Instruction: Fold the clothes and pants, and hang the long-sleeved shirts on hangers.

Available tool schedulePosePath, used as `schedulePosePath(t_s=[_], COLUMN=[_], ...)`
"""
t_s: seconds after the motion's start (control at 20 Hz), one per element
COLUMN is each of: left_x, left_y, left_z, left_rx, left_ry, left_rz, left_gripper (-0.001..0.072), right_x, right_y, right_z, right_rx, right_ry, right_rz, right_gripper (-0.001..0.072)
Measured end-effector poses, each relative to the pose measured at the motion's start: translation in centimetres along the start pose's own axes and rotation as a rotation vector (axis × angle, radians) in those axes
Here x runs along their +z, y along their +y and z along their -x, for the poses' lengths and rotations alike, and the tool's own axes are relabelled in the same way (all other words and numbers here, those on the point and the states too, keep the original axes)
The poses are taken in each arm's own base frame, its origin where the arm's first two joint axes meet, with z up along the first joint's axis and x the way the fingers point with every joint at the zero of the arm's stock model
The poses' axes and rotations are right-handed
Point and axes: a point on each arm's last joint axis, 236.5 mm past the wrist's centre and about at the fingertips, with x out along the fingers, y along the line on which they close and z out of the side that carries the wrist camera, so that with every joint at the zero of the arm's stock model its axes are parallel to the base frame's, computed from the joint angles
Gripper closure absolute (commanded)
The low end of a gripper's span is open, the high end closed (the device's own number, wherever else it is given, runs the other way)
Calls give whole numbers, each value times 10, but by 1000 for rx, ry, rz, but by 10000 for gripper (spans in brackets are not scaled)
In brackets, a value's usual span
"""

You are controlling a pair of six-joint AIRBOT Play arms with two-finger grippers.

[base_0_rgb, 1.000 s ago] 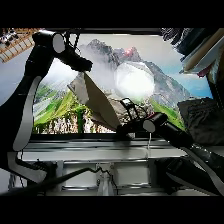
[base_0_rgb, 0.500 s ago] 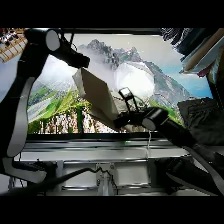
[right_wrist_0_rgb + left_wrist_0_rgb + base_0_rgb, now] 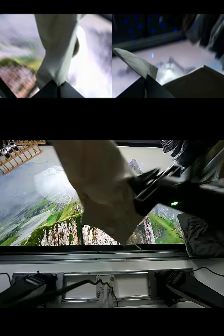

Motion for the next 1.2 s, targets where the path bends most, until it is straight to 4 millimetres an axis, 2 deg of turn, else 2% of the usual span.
schedulePosePath(t_s=[0.15,0.25,0.3,0.4,0.5,0.55,0.65,0.75,0.9,1.05,1.15,1.2], left_x=[53,75,81,87,82,75,52,19,-37,-92,-129,-146], left_y=[10,15,17,21,24,24,24,23,19,13,6,0], left_z=[84,135,152,174,171,162,127,82,8,-75,-131,-156], left_rx=[28,44,49,64,76,79,83,84,78,58,35,20], left_ry=[-198,-300,-333,-371,-351,-322,-227,-110,43,132,167,170], left_rz=[-4,-6,-5,-9,-14,-17,-24,-39,-89,-154,-201,-220], left_gripper=[706,706,706,706,706,706,706,706,706,705,706,705], right_x=[38,55,61,66,63,59,42,13,-40,-86,-119,-133], right_y=[30,50,57,66,68,68,67,60,29,-28,-79,-111], right_z=[28,42,48,56,57,57,52,44,21,-13,-40,-54], right_rx=[115,194,223,258,271,270,262,232,101,-91,-219,-285], right_ry=[-98,-143,-157,-167,-148,-128,-53,67,254,366,426,440], right_rz=[-13,-19,-21,-24,-43,-53,-74,-96,-120,-161,-212,-239], right_gripper=[683,683,683,683,682,683,683,683,683,683,683,683])
